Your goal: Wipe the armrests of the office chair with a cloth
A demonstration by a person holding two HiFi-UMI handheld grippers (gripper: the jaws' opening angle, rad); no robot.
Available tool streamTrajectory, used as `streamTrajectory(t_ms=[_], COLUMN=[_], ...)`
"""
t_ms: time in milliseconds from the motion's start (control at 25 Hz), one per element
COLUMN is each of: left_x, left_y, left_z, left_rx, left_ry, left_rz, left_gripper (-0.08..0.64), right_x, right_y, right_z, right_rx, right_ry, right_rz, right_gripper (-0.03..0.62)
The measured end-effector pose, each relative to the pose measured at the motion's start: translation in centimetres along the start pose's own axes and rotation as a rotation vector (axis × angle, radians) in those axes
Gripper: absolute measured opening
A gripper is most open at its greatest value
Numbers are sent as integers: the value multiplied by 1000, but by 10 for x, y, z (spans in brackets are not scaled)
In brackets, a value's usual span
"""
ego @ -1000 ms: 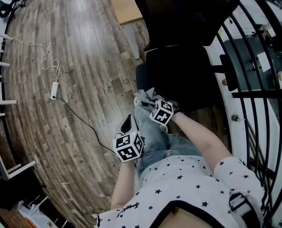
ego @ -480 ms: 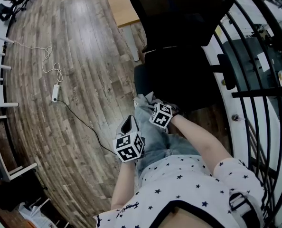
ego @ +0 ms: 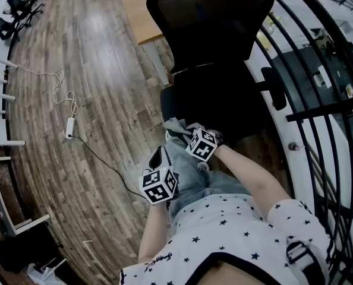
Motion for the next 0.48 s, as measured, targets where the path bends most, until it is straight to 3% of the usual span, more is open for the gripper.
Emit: streamTrajectory(t_ms=[480], left_x=[-64], left_y=[-9], left_z=[-14], left_rx=[-3], left_ry=[102], left_rz=[-75], left_gripper=[6], right_x=[-31], right_y=[38], right_z=[83], right_rx=[-66], right_ry=[111], right_rz=[-112], right_gripper=[31])
Point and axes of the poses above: the fingertips, and each gripper's own axes: z backward along the fingers, x to its left, y out of its underside, the point moved 3 cm from there along z, backward along the fingers, and after that the axes turned 5 degrees about y, right-handed, at the moved point
